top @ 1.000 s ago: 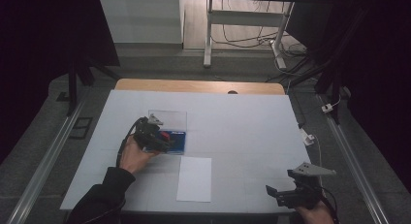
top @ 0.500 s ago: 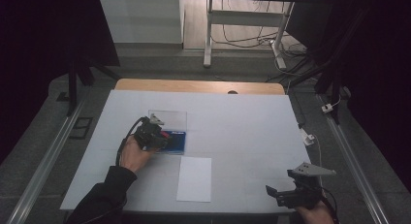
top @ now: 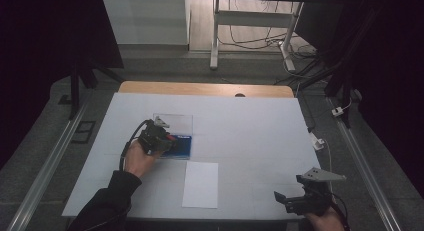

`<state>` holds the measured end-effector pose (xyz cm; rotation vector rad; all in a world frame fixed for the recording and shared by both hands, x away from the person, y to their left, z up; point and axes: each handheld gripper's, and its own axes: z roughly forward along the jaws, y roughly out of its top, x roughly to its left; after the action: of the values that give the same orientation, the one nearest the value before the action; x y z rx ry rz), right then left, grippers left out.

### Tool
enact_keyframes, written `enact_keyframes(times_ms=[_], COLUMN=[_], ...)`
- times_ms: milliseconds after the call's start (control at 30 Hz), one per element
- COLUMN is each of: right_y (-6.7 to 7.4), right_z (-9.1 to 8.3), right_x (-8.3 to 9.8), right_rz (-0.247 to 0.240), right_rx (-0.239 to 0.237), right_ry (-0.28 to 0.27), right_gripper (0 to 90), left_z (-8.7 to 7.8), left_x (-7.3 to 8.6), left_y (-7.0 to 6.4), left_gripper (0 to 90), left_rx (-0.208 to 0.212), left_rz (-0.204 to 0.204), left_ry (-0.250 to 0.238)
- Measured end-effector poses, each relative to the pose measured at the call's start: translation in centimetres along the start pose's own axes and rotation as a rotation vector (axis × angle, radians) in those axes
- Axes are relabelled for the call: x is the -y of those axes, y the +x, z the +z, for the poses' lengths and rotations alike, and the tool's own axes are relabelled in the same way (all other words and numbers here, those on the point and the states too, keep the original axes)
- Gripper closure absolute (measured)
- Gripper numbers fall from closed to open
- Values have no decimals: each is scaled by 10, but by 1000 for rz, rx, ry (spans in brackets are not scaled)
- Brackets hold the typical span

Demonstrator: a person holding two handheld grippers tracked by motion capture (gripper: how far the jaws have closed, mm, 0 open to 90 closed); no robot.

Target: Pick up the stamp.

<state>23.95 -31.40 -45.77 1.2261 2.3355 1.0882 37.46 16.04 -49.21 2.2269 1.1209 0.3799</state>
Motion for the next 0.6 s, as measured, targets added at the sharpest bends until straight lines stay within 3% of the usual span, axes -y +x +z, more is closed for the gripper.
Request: enact_keyframes(times_ms=[333,500,600], right_y=[0,0,0], right_z=[0,0,-1], right_x=[0,0,1], right_rz=[-5,-8,-7], right_rx=[-4,-8,-9], right_ry=[-1,-2,-2], right_gripper=[0,0,0], left_z=[-15,-20,-22], left_x=[-3,-3,-3], left_y=[-5,-5,-2], left_gripper=[583,584,584], left_rx=[-26,-10,16], left_rz=[25,8,-22], left_ry=[-55,-67,-70])
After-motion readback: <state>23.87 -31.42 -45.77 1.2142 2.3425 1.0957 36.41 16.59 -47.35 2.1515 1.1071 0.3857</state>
